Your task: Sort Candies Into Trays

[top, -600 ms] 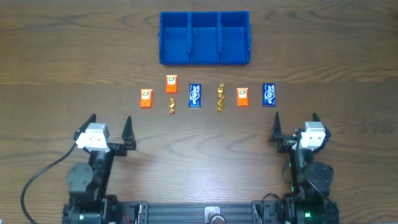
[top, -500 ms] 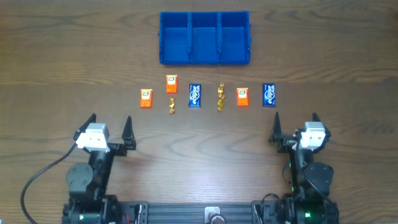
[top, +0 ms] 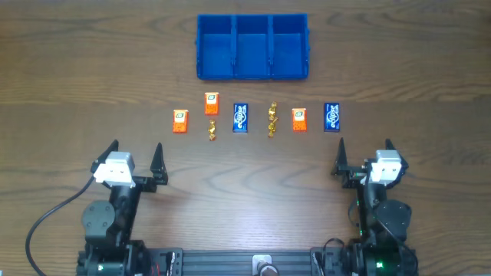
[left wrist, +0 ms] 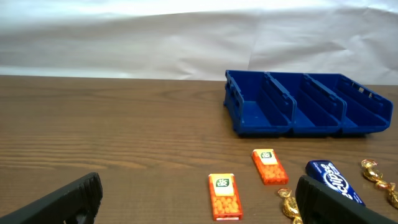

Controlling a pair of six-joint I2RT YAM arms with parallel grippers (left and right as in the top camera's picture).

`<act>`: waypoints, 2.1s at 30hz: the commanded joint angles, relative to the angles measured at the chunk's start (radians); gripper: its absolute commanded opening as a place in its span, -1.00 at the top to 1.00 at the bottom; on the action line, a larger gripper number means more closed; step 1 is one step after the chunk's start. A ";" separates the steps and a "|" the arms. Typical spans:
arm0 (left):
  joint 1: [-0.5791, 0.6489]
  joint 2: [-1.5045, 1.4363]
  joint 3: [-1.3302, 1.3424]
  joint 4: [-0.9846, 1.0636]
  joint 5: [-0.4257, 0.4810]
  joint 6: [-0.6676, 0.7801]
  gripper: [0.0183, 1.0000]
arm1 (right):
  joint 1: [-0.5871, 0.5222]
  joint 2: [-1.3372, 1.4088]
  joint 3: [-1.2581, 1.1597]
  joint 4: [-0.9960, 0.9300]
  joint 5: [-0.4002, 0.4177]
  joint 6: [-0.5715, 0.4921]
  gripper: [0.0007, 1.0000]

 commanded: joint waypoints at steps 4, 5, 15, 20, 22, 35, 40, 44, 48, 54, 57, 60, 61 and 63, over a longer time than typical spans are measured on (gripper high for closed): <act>0.004 -0.007 -0.023 -0.029 0.024 0.011 -1.00 | 0.006 -0.008 0.000 -0.010 -0.001 0.011 -1.00; 0.004 -0.007 -0.023 -0.029 0.024 0.011 -0.99 | 0.006 -0.008 0.000 -0.010 -0.001 0.011 -1.00; 0.004 -0.007 -0.023 -0.029 0.024 0.011 -1.00 | 0.006 -0.008 0.000 -0.010 -0.001 0.011 -1.00; 0.004 -0.007 -0.023 -0.029 0.024 0.011 -1.00 | 0.006 -0.008 0.000 -0.010 -0.001 0.011 -1.00; 0.004 -0.007 -0.023 -0.029 0.024 0.011 -0.99 | 0.006 -0.008 0.000 -0.010 -0.001 0.011 -1.00; 0.004 -0.007 -0.023 -0.029 0.024 0.011 -1.00 | 0.006 -0.008 0.000 -0.010 -0.001 0.011 -1.00; 0.004 -0.006 -0.023 -0.029 0.024 0.011 -1.00 | 0.006 -0.008 0.000 -0.010 -0.001 0.011 -1.00; 0.004 -0.006 -0.023 -0.029 0.024 0.011 -1.00 | 0.006 -0.008 0.000 -0.010 -0.001 0.011 -1.00; 0.004 -0.006 -0.023 -0.029 0.017 0.011 -1.00 | 0.006 -0.008 0.000 -0.010 -0.001 0.011 -1.00; -0.003 -0.003 -0.017 -0.002 0.016 -0.061 -1.00 | 0.006 -0.008 0.000 -0.010 -0.001 0.011 -1.00; -0.014 0.139 0.168 -0.077 0.017 -0.106 -1.00 | 0.006 -0.008 0.000 -0.010 -0.001 0.011 -1.00; -0.039 0.399 0.464 -0.251 0.014 -0.105 -1.00 | 0.006 -0.008 0.000 -0.010 -0.001 0.011 -1.00; -0.039 0.502 0.583 -0.333 0.011 -0.106 -1.00 | 0.006 -0.008 0.000 -0.010 -0.001 0.011 -1.00; -0.039 0.671 0.764 -0.461 0.010 -0.106 -1.00 | 0.006 -0.008 0.000 -0.010 -0.001 0.011 -1.00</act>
